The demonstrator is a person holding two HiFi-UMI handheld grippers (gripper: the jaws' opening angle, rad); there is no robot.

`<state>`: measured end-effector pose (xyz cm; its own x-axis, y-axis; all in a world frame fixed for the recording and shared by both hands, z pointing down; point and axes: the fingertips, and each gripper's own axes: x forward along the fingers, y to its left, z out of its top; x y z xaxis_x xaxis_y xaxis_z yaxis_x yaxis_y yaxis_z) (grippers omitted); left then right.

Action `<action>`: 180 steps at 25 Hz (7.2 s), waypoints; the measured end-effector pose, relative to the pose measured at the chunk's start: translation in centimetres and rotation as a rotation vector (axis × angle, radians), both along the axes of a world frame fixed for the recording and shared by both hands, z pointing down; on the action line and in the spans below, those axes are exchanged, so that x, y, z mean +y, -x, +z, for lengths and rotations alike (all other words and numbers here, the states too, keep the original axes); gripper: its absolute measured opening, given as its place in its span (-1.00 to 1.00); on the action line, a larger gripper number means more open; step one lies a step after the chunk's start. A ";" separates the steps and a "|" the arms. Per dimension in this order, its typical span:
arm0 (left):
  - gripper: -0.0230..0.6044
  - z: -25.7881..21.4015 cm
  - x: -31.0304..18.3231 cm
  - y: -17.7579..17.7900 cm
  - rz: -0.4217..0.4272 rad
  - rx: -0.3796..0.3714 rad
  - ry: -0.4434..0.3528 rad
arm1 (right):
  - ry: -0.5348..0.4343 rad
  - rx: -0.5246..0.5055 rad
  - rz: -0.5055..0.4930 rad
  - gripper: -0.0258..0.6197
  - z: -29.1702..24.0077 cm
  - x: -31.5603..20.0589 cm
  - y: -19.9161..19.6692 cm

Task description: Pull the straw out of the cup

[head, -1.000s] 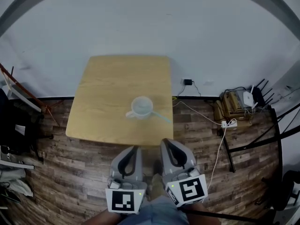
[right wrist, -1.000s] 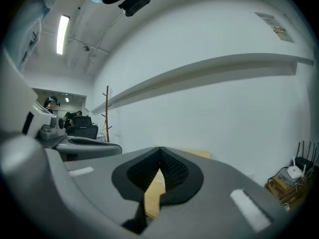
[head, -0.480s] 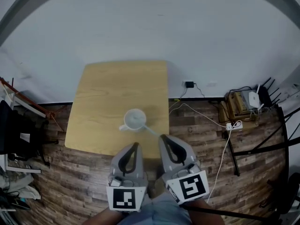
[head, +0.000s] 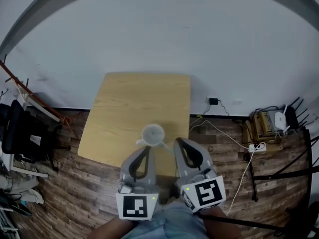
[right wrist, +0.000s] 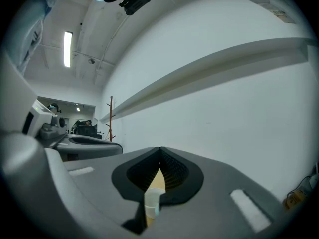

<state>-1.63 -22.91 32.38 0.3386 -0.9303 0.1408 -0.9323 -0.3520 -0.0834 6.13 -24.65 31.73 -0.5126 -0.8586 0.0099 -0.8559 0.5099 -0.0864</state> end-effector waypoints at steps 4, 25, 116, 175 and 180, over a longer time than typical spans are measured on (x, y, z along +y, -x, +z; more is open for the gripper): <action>-0.86 -0.2 -0.8 1.2 -0.038 0.011 -0.015 | -0.006 0.008 -0.035 -0.90 0.1 -1.0 1.1; -0.86 3.7 -6.0 3.6 0.010 0.102 0.107 | 0.140 0.103 -0.014 -0.89 5.2 -5.0 3.5; -0.86 9.8 -4.6 4.2 0.003 0.093 0.264 | 0.273 0.137 -0.056 -0.80 10.7 -2.2 5.1; -0.86 -8.5 -2.7 5.3 0.012 0.111 -0.204 | -0.240 0.123 -0.009 -0.80 -9.1 -1.4 6.3; -0.86 -8.3 -2.7 5.6 0.008 0.115 -0.196 | -0.231 0.129 -0.007 -0.81 -8.8 -1.4 6.5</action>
